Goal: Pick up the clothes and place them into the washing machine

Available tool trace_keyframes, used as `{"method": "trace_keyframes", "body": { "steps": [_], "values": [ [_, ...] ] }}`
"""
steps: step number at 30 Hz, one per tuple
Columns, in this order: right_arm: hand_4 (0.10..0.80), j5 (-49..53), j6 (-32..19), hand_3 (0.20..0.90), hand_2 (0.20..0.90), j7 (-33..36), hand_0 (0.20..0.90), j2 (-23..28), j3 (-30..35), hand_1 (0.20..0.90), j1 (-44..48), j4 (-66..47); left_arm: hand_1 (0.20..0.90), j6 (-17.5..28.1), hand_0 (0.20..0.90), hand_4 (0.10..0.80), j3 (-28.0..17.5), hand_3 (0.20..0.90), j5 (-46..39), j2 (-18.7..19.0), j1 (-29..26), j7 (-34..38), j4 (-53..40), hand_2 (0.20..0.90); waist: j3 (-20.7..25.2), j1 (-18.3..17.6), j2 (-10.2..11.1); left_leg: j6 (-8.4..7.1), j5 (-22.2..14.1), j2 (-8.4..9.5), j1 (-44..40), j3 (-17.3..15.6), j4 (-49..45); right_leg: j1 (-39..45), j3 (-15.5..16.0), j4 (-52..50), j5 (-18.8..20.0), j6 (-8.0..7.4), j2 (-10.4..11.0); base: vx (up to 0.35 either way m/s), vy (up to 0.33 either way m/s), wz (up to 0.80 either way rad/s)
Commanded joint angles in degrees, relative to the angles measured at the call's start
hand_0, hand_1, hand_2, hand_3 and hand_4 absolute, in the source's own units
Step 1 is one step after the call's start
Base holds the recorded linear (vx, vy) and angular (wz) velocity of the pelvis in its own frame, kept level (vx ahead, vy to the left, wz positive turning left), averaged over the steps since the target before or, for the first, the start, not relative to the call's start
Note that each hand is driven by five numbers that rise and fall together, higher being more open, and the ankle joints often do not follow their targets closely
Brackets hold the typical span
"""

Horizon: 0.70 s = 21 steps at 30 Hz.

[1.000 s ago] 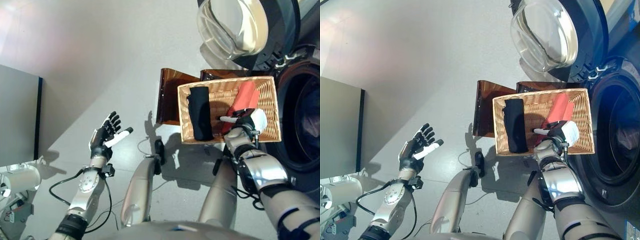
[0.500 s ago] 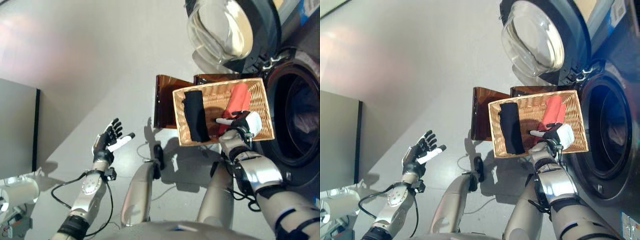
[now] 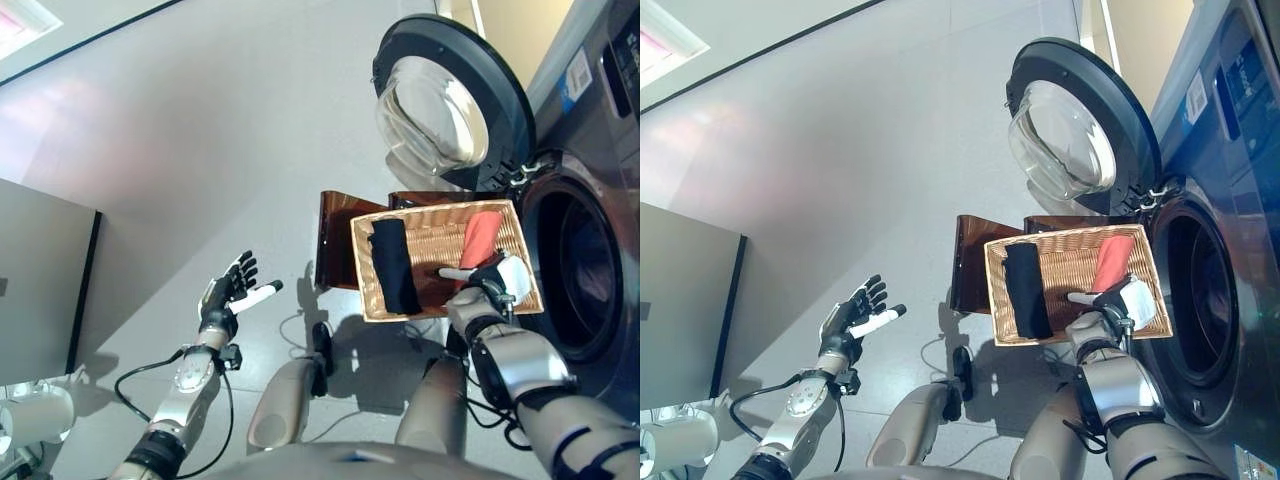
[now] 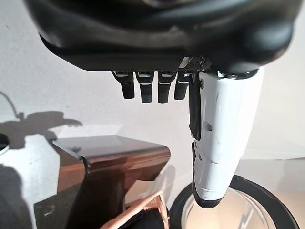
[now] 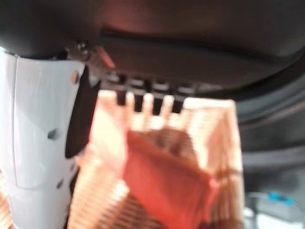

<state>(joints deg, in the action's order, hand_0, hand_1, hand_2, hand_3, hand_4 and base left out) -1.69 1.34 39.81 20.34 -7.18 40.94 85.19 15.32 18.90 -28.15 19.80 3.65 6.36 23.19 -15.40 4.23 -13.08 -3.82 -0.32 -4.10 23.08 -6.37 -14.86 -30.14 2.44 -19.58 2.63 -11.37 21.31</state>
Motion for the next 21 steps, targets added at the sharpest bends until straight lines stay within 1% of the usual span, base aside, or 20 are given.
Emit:
{"method": "trace_keyframes", "body": {
  "steps": [1,3,5,7,11,17,18,19,21],
  "values": [
    [0.800,0.4,-1.5,0.900,0.900,1.3,0.900,0.1,0.3,0.900,0.0,-1.6,0.900,3.0,0.900,0.800,-2.4,0.900,1.2,2.6,-0.9,0.8,-1.1,0.900,2.1,0.7,2.7,-5.57,-1.8,-3.34,0.3,2.9,-2.2,4.9,-0.8,7.5,6.2,-2.44,2.7,0.049,-0.031,0.08],
    [0.800,1.0,-2.1,0.900,0.900,1.3,0.900,-1.0,0.4,0.900,-1.4,-2.1,0.900,2.7,0.900,0.800,-2.8,0.900,1.8,2.1,-1.0,1.2,0.2,0.900,2.6,0.6,3.7,-5.77,-1.4,-3.89,-1.0,3.0,-1.3,6.6,-0.3,8.4,6.3,-2.48,2.5,0.071,-0.041,0.02],
    [0.800,1.0,-2.3,0.900,0.900,1.2,0.900,-1.4,0.3,0.900,-2.0,-2.3,0.900,2.6,0.900,0.800,-2.9,0.900,2.0,2.1,-1.0,1.3,0.6,0.900,2.7,0.5,4.1,-5.83,-1.3,-4.02,-1.6,3.1,-1.0,7.4,0.1,8.7,6.4,-2.51,2.5,0.049,-0.027,-0.01],
    [0.800,1.2,-2.6,0.900,0.900,1.2,0.900,-2.2,0.6,0.900,-3.5,-2.4,0.900,2.5,0.900,0.800,-3.2,0.900,2.3,1.6,-1.2,1.5,1.3,0.900,3.0,0.4,5.1,-5.98,-1.2,-4.27,-2.8,3.3,-0.3,9.0,0.8,9.3,6.2,-2.60,2.3,0.055,-0.034,-0.04],
    [0.800,2.0,-2.9,0.900,0.900,1.2,0.900,-2.2,0.8,0.900,-3.6,-2.3,0.900,2.4,0.900,0.800,-3.1,0.900,2.4,1.7,-1.3,1.5,1.2,0.900,2.8,0.4,5.8,-6.05,-1.3,-4.28,-3.5,3.5,-0.3,10.0,1.3,9.7,6.1,-2.62,2.4,0.019,-0.013,0.03],
    [0.800,3.1,-2.7,0.900,0.900,2.2,0.900,-0.8,2.0,0.900,-2.6,-1.4,0.900,2.4,0.900,0.800,-3.3,0.900,2.3,3.0,-0.6,1.6,-0.6,0.900,2.5,0.7,5.4,-5.77,-1.5,-3.77,-1.5,3.6,-1.6,8.4,1.1,9.4,6.3,-2.61,2.5,-0.029,0.007,0.02],
    [0.800,3.5,-2.3,0.900,0.900,2.2,0.900,-0.2,2.3,0.900,-1.8,-1.0,0.900,2.4,0.900,0.800,-3.6,0.900,2.0,3.5,-0.1,1.5,-1.7,0.900,2.3,0.8,5.0,-5.66,-1.6,-3.59,-0.6,3.6,-2.0,7.5,0.9,9.0,6.2,-2.52,2.6,-0.038,0.017,0.00],
    [0.800,3.5,-2.3,0.900,0.900,2.2,0.900,-0.2,2.3,0.900,-1.7,-0.9,0.900,2.3,0.900,0.800,-3.7,0.900,2.0,3.5,-0.1,1.5,-1.8,0.900,2.3,0.9,5.0,-5.66,-1.7,-3.60,-0.5,3.6,-2.1,7.2,0.8,8.9,6.2,-2.52,2.6,-0.056,0.019,0.00],
    [0.800,4.1,-1.8,0.900,0.900,1.8,0.900,1.6,2.9,0.900,-0.1,-0.7,0.900,2.6,0.900,0.800,-4.0,0.900,1.4,4.2,0.2,1.3,-3.4,0.900,1.4,1.2,3.7,-5.48,-1.5,-3.24,1.3,3.8,-2.8,5.2,0.1,7.8,5.9,-2.35,2.6,-0.095,0.041,0.00]
  ]
}}
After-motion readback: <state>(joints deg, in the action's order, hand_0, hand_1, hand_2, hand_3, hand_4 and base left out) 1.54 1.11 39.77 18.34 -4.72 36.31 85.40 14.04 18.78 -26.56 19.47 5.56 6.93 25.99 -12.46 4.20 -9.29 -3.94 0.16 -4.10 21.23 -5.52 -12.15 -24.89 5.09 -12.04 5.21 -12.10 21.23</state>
